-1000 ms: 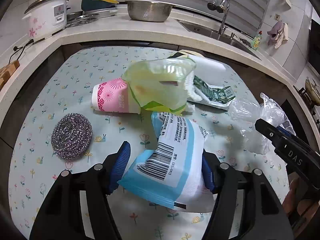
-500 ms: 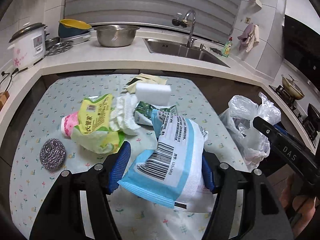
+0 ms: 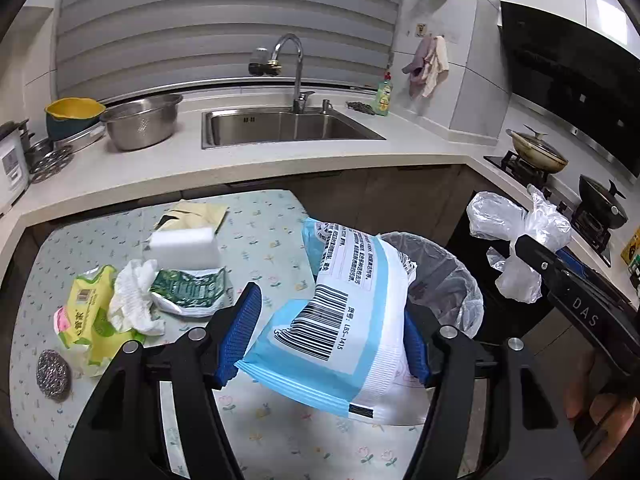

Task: Collect trash
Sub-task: 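Carry the barcode package and clear bag over the trash bin with both tools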

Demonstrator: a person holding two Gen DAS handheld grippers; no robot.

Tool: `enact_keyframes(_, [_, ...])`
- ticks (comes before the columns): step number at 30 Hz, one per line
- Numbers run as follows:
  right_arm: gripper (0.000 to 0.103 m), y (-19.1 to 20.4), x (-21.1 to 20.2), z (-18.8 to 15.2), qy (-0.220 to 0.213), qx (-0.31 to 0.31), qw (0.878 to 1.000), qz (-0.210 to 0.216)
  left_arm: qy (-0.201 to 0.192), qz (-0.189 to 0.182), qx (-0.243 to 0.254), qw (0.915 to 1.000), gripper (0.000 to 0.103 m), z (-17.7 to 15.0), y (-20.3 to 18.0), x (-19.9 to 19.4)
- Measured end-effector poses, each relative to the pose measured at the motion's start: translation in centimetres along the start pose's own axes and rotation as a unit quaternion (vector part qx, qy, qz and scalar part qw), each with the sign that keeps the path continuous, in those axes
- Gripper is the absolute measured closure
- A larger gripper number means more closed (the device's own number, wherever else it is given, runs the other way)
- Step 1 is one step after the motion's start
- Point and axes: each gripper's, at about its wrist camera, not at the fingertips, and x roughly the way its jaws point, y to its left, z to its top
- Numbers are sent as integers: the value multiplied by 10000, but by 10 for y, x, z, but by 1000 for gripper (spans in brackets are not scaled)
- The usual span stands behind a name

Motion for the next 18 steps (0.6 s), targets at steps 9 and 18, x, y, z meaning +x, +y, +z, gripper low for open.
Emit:
enact_keyframes(9, [62,-49,13,5,5,226,9993,-290,117,-259,304,9991,42,13,-51,40])
enact_keyframes(18, [62,-71,43,3,177,284,9986,-415,385,-463,422,9973,41,20,-77,93])
